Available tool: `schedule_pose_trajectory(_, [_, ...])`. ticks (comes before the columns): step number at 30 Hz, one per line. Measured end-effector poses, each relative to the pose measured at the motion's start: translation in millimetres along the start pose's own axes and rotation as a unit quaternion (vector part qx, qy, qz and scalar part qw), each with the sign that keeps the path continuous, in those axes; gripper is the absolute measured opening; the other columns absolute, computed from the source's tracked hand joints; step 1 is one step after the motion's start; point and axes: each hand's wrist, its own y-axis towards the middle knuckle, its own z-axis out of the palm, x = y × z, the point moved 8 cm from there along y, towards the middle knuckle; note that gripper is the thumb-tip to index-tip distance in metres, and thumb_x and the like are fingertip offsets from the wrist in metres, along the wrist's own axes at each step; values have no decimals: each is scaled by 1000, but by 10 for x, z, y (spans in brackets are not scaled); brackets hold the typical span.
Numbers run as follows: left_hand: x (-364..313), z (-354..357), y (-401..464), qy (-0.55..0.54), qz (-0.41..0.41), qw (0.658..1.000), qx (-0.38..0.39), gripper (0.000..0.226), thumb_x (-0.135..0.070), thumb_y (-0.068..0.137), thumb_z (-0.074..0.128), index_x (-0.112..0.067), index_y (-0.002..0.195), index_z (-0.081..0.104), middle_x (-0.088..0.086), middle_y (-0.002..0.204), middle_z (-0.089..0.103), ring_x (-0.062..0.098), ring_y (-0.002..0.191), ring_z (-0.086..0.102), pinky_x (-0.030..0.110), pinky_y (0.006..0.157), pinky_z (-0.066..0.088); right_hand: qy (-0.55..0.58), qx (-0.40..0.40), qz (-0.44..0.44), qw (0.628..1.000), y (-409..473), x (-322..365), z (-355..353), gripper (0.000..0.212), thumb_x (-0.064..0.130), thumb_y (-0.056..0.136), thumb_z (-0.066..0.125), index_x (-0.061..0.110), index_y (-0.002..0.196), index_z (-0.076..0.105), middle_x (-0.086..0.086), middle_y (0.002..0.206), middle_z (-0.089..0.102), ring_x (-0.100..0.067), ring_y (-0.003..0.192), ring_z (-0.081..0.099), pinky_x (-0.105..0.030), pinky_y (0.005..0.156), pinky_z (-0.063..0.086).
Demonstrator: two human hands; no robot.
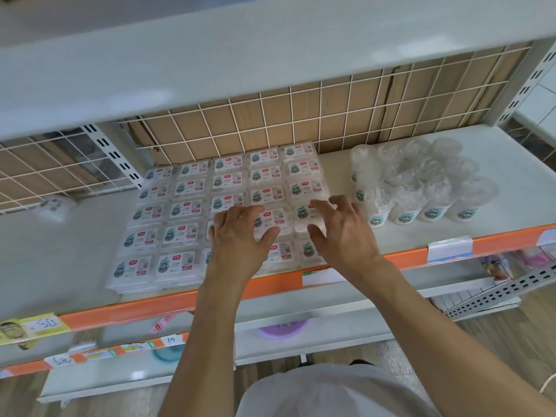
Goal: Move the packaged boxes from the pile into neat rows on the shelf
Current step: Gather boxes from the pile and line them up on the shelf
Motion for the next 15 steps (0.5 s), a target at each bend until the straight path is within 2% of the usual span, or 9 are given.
schedule_pose_trajectory(4, [26, -50, -69, -7, 19, 999, -38, 47, -44, 89, 69, -21, 129, 65, 5, 129, 61, 34, 127, 43, 44, 106, 32, -9, -3, 0, 1000, -25, 9, -19, 44, 15, 86, 72, 15, 129, 64, -24, 133, 54, -47, 109, 57, -49, 90, 51])
schedule_pose_trajectory(8, [107, -83, -125, -16, 12, 999, -49, 45, -46, 87, 68, -19, 122, 69, 6, 123, 64, 36, 122, 50, 47, 104, 35, 6, -3, 0, 1000, -56, 69, -54, 45, 22, 87, 70, 14, 131, 62, -23, 136, 52, -46, 115, 53, -48, 96, 46])
schedule_pose_trajectory(10, [164, -119, -168, -19, 10, 998, -52, 46, -49, 85, 64, -20, 120, 70, 6, 121, 65, 36, 119, 53, 47, 104, 36, 22, -2, -12, 1000, -91, 174, -68, 46, 22, 86, 71, 11, 130, 63, -23, 137, 52, -47, 116, 53, -50, 95, 48])
schedule_pose_trajectory(13, [236, -192, -230, -17, -1, 998, -54, 41, -43, 88, 71, -20, 121, 69, 5, 123, 65, 35, 118, 54, 46, 101, 38, 41, 1, -39, 998, -145, 355, -81, 47, 23, 84, 74, 9, 128, 64, -24, 133, 56, -48, 113, 56, -53, 92, 51])
schedule_pose_trajectory(15, [346, -266, -287, -11, -15, 998, -58, 45, -50, 87, 66, -21, 121, 69, 5, 124, 65, 34, 119, 55, 46, 101, 39, 48, 14, -60, 997, -168, 520, -62, 47, 25, 85, 73, 10, 128, 64, -24, 131, 57, -47, 113, 57, -53, 95, 50])
